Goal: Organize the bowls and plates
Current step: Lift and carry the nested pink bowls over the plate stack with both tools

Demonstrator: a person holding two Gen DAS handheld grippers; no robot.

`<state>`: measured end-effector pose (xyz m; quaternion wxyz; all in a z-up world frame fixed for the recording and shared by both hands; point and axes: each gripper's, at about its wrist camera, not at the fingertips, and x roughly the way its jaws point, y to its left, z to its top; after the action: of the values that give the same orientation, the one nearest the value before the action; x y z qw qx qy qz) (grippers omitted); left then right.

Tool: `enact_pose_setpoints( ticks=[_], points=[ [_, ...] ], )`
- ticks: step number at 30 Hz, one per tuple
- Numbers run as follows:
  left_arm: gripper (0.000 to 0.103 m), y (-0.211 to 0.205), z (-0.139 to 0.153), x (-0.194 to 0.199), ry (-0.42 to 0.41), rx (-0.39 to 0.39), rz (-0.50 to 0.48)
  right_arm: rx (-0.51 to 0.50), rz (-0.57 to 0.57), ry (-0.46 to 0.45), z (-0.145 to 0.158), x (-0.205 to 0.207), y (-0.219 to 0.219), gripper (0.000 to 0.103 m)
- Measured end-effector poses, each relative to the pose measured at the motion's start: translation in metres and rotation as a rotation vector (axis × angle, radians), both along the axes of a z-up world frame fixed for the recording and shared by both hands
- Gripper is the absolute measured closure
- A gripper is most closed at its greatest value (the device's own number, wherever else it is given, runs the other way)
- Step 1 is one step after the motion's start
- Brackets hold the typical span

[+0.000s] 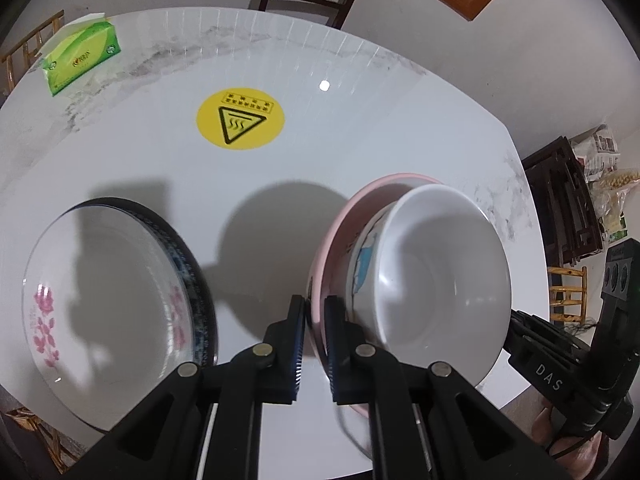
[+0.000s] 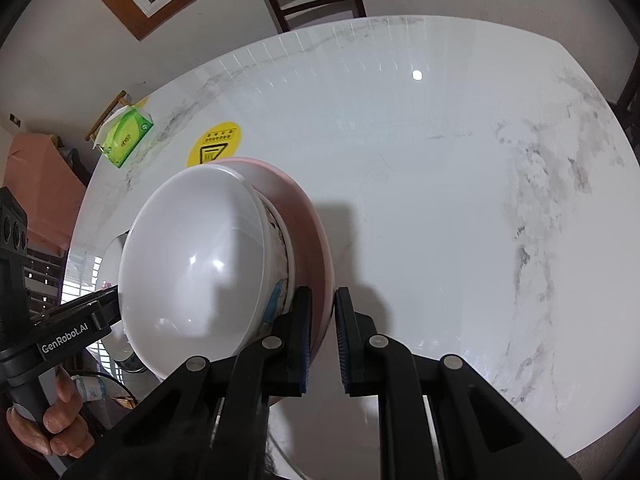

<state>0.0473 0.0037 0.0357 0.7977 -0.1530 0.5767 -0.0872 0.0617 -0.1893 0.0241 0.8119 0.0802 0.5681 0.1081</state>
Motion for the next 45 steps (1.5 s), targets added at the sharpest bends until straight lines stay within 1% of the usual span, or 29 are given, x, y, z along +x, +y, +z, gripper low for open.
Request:
enact_pose_setpoints(
  ticks=[8,11,16,22,28,34,45],
  points=[
    [0.095,0.032,0.025,-0.011,-0.021,0.014,0.062,0.000,0.057,-0.033,0.026,0.003,0.031,0.089],
    [0.095,0.049,0.037,-0.019,-0.045,0.032,0.093,0.007,0.096,-0.038,0.036,0.006,0.048,0.089],
    [0.095,0.083,0.056,-0.034,-0.066,0.052,0.160,0.016,0.177,-0.067,0.055,0.009,0.086,0.089],
    [0.095,0.132,0.069,-0.055,-0.082,0.075,0.259,0.023,0.272,-0.080,0.064,0.007,0.136,0.089],
    [0.095,0.169,0.062,-0.072,-0.063,0.092,0.326,0.034,0.354,-0.056,0.056,0.003,0.182,0.089],
    [0.095,0.191,0.044,-0.082,-0.027,0.084,0.357,0.022,0.388,-0.014,0.037,0.001,0.207,0.089],
    [0.095,0.202,0.027,-0.085,-0.006,0.075,0.357,0.001,0.388,0.027,0.019,-0.001,0.222,0.089]
  ],
)
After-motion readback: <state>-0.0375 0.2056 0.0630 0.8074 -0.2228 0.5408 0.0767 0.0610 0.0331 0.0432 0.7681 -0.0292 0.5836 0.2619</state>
